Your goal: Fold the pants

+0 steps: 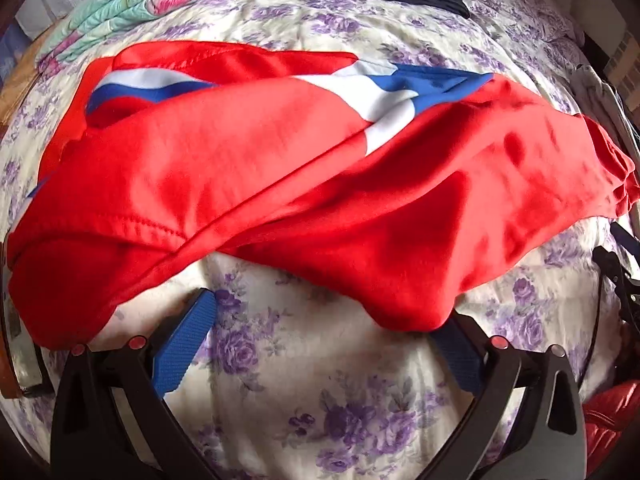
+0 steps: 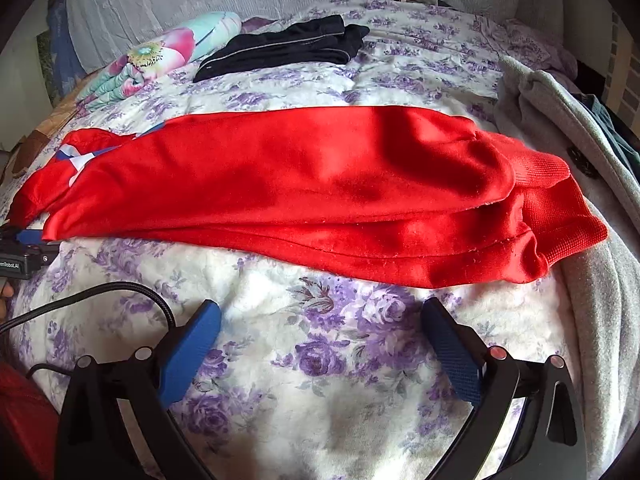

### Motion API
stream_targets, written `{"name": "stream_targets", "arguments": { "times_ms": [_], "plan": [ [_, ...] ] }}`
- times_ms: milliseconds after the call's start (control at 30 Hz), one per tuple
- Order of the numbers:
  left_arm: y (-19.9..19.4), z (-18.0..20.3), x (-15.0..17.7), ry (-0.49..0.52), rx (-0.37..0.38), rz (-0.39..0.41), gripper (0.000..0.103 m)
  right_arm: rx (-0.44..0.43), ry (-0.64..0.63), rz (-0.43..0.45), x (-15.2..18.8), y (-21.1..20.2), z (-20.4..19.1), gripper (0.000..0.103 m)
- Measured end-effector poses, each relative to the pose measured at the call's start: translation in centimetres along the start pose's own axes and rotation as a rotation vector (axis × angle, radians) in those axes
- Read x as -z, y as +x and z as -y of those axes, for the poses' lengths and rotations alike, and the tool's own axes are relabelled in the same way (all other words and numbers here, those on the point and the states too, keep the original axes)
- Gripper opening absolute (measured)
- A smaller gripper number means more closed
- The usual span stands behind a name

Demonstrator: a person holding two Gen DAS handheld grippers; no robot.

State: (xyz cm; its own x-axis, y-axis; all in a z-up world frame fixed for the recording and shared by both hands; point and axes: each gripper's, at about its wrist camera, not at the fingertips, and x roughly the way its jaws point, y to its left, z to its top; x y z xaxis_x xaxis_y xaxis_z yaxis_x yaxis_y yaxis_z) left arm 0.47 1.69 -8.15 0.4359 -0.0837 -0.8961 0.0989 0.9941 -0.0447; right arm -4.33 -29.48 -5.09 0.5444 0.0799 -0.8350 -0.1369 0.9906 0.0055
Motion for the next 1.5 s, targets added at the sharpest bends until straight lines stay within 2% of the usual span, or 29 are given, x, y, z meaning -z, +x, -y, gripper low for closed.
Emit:
{"name": "stream_targets", "arguments": {
  "times_ms": [67,133,167,233,300,367,433,600,667,767,833,933,1000,1033,1100,1167,1233,1300,1400,1467,1500],
  "plan": [
    [0.0,-0.4,0.0,-0.009,0.021,0.028,0.099,-0.015,0.004,-0.022,-0.4,0.0,0.2,0.100],
    [-0.2,-0.5,0.2,0.006,0.032,0.043,0.099,-0.073,0.012,-0.065,-1.0,-0.2,1.0,0.100],
    [-0.2,-0.5,0.4,0.012,0.032,0.047,0.099,-0.115,0.058,-0.073,-1.3,-0.5,1.9,0.100],
    [-0.4,-0.5,0.6,0.009,0.036,0.056,0.099,-0.237,0.263,-0.055,-1.1,-1.1,4.8,0.100],
    [-0.7,-0.5,0.7,0.010,0.030,0.061,0.099,-0.357,0.448,0.022,0.2,-1.3,7.3,0.100],
    [-0.9,-0.6,1.0,0.009,0.022,0.067,0.099,-0.412,0.476,0.079,1.2,-1.6,7.7,0.100],
    [-1.0,-0.8,1.0,0.012,0.008,0.056,0.099,-0.382,0.436,0.071,1.4,-1.8,6.8,0.100],
    [-0.8,-0.5,0.4,0.023,-0.015,0.038,0.099,-0.240,0.271,-0.008,0.3,-1.7,3.7,0.100],
    [-0.7,-0.4,0.3,0.025,-0.018,0.032,0.099,-0.242,0.232,-0.027,-0.3,-1.8,4.1,0.100],
    [-0.8,-0.6,0.2,0.018,-0.006,0.025,0.099,-0.303,0.381,-0.059,-1.3,-1.0,6.1,0.100],
    [-0.7,-0.5,0.1,0.021,-0.007,0.023,0.099,-0.337,0.473,-0.021,-1.4,-0.7,7.1,0.100],
    [-0.7,-0.7,-0.3,0.020,0.003,-0.009,0.099,-0.373,0.541,-0.015,-1.5,-0.5,7.8,0.100],
    [-1.1,-1.4,-0.6,-0.024,0.043,-0.039,0.099,-0.384,0.576,-0.049,-1.9,-0.9,8.1,0.099],
    [-1.4,-2.1,-0.6,-0.069,0.082,-0.052,0.098,-0.423,0.620,-0.026,-2.0,-1.6,8.6,0.099],
    [-2.7,-4.3,-0.4,-0.207,0.206,-0.050,0.098,-0.487,0.696,0.085,-2.3,-3.9,9.7,0.100],
    [-4.0,-6.4,0.1,-0.333,0.308,-0.023,0.098,-0.490,0.735,0.139,-2.9,-5.1,10.7,0.100],
    [-4.9,-8.2,0.7,-0.424,0.343,-0.005,0.098,-0.487,0.765,0.105,-3.9,-4.1,11.3,0.100],
    [-5.1,-9.2,1.1,-0.467,0.349,-0.016,0.098,-0.445,0.799,0.042,-4.4,-2.4,11.8,0.099],
    [-5.6,-9.7,0.9,-0.488,0.369,-0.004,0.098,-0.421,0.843,0.002,-5.0,-0.1,12.0,0.090],
    [-6.0,-9.8,0.9,-0.492,0.368,0.009,0.098,-0.433,0.834,-0.005,-5.7,0.8,11.6,0.069],
    [-6.0,-10.0,0.9,-0.498,0.366,0.013,0.098,-0.439,0.809,0.001,-6.0,0.8,11.4,0.047]
  ]
}}
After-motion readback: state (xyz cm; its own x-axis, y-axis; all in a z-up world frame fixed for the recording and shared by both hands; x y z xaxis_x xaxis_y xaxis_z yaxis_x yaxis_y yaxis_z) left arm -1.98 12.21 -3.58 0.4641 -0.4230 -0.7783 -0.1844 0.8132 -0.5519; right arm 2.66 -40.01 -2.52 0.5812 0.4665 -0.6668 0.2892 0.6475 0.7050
